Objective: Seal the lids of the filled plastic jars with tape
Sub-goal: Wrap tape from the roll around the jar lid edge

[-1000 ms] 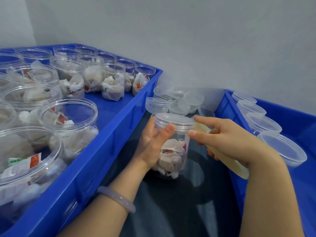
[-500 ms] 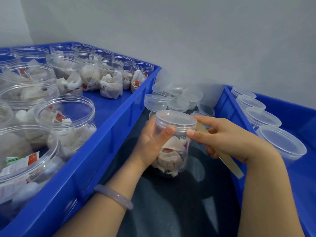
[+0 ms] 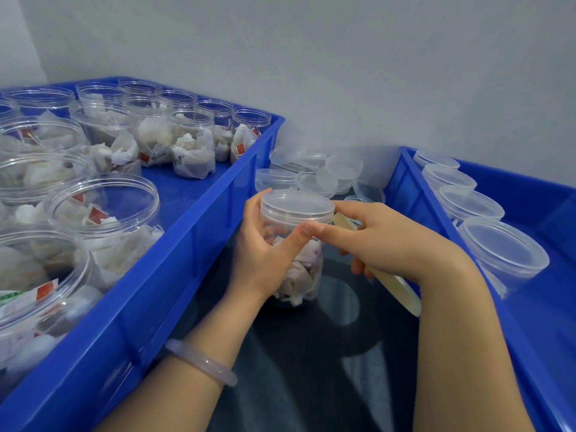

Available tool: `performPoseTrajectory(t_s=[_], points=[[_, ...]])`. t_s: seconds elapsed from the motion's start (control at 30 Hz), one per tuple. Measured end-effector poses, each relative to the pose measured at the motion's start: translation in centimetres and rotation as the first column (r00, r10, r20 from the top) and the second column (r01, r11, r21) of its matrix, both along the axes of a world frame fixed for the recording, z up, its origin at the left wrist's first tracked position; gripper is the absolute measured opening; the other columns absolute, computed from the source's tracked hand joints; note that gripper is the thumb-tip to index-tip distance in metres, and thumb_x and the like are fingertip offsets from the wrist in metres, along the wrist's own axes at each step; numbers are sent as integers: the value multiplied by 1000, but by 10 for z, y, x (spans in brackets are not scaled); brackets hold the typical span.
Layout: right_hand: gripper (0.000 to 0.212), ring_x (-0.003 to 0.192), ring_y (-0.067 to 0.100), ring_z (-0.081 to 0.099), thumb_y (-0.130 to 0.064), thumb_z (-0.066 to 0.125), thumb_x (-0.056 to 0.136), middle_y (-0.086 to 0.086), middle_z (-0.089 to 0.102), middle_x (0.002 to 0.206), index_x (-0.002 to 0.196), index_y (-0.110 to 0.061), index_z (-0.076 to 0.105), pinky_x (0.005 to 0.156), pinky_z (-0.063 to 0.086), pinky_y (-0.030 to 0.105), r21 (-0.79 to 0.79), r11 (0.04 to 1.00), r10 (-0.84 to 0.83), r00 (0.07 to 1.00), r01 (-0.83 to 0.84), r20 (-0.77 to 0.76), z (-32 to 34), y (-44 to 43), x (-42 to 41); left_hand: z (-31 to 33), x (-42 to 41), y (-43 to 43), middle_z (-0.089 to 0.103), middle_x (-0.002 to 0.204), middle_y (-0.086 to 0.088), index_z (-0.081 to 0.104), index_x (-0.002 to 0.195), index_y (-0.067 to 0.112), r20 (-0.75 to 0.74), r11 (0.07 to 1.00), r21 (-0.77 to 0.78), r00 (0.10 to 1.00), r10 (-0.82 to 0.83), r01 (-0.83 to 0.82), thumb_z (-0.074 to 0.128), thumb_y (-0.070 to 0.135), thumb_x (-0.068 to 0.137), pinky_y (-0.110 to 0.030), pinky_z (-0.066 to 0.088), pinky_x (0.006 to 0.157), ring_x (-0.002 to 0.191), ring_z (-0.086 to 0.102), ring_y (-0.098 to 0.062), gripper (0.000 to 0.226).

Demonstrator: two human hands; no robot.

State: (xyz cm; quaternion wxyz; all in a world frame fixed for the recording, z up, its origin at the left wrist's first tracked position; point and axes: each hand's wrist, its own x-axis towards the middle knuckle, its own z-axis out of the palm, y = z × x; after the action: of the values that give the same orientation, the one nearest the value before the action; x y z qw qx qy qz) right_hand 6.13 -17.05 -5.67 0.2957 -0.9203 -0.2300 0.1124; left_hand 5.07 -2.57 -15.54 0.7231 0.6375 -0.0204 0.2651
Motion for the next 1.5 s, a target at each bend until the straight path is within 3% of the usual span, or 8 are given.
performPoseTrajectory(t_s=[0.13, 0.33, 0.5, 0.63, 0.77, 0.9, 1.23, 1.5], points=[[21, 55, 8, 66, -76, 50, 65, -31, 61, 69, 85, -74, 46, 54, 48, 22, 17, 1000, 2, 1000, -2, -5, 2, -2, -1, -1, 0, 0, 62, 116, 8, 48, 125, 17, 18, 1000, 17, 1000, 12, -12, 71, 57, 58, -16, 51, 76, 100, 64, -2, 81], [17, 57, 6, 67, -76, 49, 62, -47, 53, 71, 79, -77, 46, 58, 48, 21, 8, 1000, 0, 1000, 0, -16, 4, -3, -3, 2, -2, -1, 62, 113, 8, 49, 118, 24, 35, 1000, 9, 999, 2, -3, 69, 80, 50, -16, 51, 76, 101, 64, -3, 90], [21, 56, 3, 65, -59, 57, 78, -42, 56, 65, 90, -72, 46, 53, 44, 13, 7, 1000, 14, 1000, -14, -13, 6, -7, -1, 2, 0, 3, 64, 112, 7, 50, 117, 26, 23, 1000, 12, 1000, -17, 16, 75, 64, 54, -18, 51, 76, 101, 65, -7, 78], [24, 49, 2, 61, -60, 64, 62, -22, 62, 57, 81, -69, 51, 56, 43, 16, 34, 999, -39, 999, 40, -25, 7, -13, 0, 3, 0, 8, 65, 112, 12, 51, 113, 35, 2, 994, 106, 1000, -10, 10, 69, 61, 58, -26, 53, 80, 99, 65, -4, 64], [39, 50, 5, 60, -60, 69, 53, -2, 67, 76, 90, -64, 58, 56, 46, 17, 103, 993, -51, 997, 57, -66, 4, -17, 3, 3, -1, 10, 63, 113, 15, 50, 116, 34, 1, 988, 154, 1000, 31, -31, 68, 65, 57, -30, 54, 84, 101, 64, -3, 69], [63, 50, 5, 59, -62, 67, 56, -6, 70, 65, 117, -48, 60, 58, 50, 21, 129, 987, -86, 995, 91, -41, -1, -15, 8, 5, -1, 13, 64, 112, 13, 52, 115, 31, 12, 991, 128, 999, 32, -33, 67, 63, 58, -25, 54, 80, 98, 65, -1, 68], [77, 47, 1, 59, -66, 62, 59, -13, 65, 56, 132, -41, 52, 56, 44, 18, 103, 980, -169, 985, 170, -12, -2, -12, 8, 3, 4, 9, 72, 90, 15, 55, 108, 18, 64, 992, -3, 990, -125, 126, 68, 30, 73, -13, 50, 68, 86, 68, -2, 39], [94, 53, 2, 62, -73, 65, 48, -18, 64, 56, 135, -42, 47, 56, 48, 19, 80, 986, -136, 985, 145, -108, 0, -18, 7, 2, 1, 4, 71, 94, 19, 54, 108, 20, 112, 984, -10, 978, -177, 179, 70, 47, 64, -12, 49, 72, 90, 67, 0, 53]])
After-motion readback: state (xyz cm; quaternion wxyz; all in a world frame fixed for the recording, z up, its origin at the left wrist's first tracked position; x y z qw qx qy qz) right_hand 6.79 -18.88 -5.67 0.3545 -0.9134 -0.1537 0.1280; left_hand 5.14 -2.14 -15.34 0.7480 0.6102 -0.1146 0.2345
